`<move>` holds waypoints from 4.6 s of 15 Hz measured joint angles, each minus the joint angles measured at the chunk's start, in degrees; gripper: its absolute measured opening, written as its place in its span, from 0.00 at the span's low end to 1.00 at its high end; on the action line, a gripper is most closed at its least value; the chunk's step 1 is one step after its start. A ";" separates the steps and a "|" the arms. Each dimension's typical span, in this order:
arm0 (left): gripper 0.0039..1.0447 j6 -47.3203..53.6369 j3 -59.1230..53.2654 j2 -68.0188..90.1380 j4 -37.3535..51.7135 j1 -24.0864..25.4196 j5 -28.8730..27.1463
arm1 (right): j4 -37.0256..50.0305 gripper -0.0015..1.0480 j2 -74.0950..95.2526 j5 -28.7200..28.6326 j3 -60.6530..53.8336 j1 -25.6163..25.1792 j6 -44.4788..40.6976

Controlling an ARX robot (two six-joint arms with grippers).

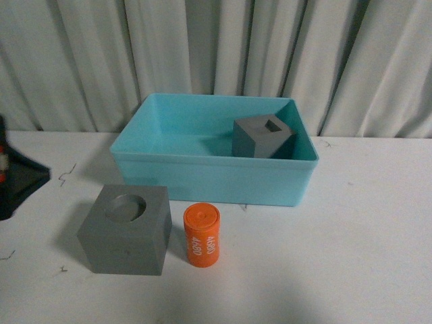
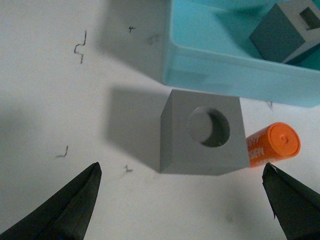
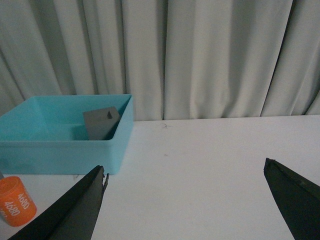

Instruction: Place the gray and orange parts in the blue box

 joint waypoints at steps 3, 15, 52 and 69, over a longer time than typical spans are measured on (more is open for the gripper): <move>0.94 -0.33 6.54 13.75 6.78 -5.73 -7.78 | -0.02 0.94 0.00 0.00 0.00 0.00 0.00; 0.94 4.68 14.80 34.12 12.70 -5.40 -12.55 | -0.02 0.94 0.00 0.00 0.00 0.00 0.00; 0.18 8.90 54.01 47.21 -0.04 -11.45 -10.95 | -0.02 0.94 0.00 0.00 0.00 0.00 0.00; 0.94 -2.71 33.27 22.40 -1.22 -6.08 1.92 | 0.00 0.94 0.00 0.00 0.00 0.00 0.00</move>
